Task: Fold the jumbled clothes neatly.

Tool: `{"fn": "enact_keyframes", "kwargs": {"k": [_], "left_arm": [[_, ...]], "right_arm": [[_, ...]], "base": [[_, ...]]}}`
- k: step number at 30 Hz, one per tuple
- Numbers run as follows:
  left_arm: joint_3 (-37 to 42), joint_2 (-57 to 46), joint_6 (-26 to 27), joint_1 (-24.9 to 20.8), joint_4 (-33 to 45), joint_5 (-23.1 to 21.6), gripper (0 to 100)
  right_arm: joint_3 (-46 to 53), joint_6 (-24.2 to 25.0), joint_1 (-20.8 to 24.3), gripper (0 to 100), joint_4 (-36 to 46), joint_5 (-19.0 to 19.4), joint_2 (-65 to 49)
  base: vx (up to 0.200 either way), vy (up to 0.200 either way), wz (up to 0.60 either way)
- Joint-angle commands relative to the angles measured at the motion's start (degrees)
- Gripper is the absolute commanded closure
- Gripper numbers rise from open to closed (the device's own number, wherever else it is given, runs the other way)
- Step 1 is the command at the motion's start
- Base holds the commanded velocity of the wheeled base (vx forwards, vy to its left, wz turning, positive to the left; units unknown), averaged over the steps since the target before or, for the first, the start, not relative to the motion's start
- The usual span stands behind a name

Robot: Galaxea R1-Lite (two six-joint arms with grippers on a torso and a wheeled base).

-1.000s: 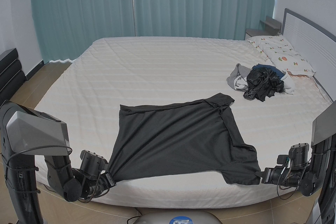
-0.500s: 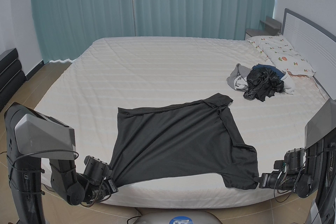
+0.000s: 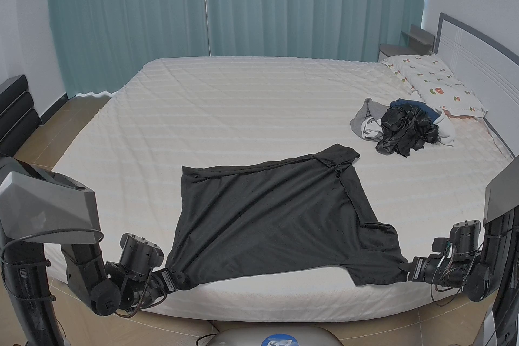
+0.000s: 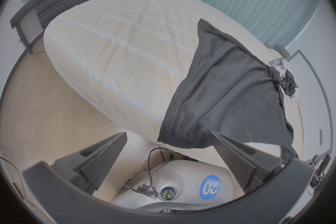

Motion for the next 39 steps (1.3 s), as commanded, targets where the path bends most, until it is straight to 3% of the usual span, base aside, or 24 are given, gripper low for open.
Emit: {"fn": "enact_keyframes", "kwargs": {"k": [1,2,3,11,17,25,26,28,31,32,37,39], "left_arm": [[0.42,-2.96,0.35,1.36,-0.04,-0.05,0],[0.42,-2.96,0.35,1.36,-0.04,-0.05,0],[0.07,-2.79,0.26,1.71,-0.13,-0.14,0],[-0.28,-2.96,0.17,3.56,-0.22,-0.66,0],[-0.81,-3.58,-0.36,4.7,-0.75,-4.97,0],[0.24,-3.49,0.17,5.05,-5.4,-6.38,0],[0.77,-3.31,0.0,5.14,-8.04,-6.38,0],[0.16,-3.49,-0.44,6.11,-8.22,-6.55,0],[0.07,-3.22,-0.53,7.69,-8.48,-6.73,0],[-0.55,-2.7,-0.44,8.48,-8.48,-6.82,0],[-0.81,-0.24,-0.36,8.92,-8.92,-6.64,0],[-0.81,0.03,-0.36,8.92,-9.18,-6.73,0]], "right_arm": [[0.99,-0.08,-0.37,100,1.72,0.15,-1.5],[0.99,-0.08,-0.37,100,1.72,0.15,-1.5],[0.99,-0.34,-0.19,0,1.54,0.24,0.26],[0.99,-0.08,-0.28,0,0.93,-0.03,1.49],[0.2,0.45,-1.51,0,-2.68,-0.03,-2.9],[-5.52,4.14,1.83,0,-1.27,-0.12,-5.89],[-10.97,4.84,5.08,0,3.74,-1.96,-5.01],[-15.1,6.25,6.66,0,7.61,-3.9,-4.92],[-21.95,11.96,9.56,0,15.17,-6.18,-4.92],[-27.05,15.83,11.41,0,21.85,-7.23,-4.4],[-38.12,22.6,13.69,0,35.56,-11.72,-1.32],[-39.44,25.24,13.87,0,37.05,-11.89,-1.32]], "base": [[0.0,0.0,0.0],[0.0,0.0,0.0],[0.0,0.0,0.0],[0.0,0.0,0.0],[0.0,0.0,0.0],[0.0,0.0,0.0],[0.0,0.0,0.0],[0.1,0.0,0.0],[0.2,0.0,0.0],[0.2,0.0,0.0],[0.16,0.0,0.0],[0.0,0.0,0.0]]}}
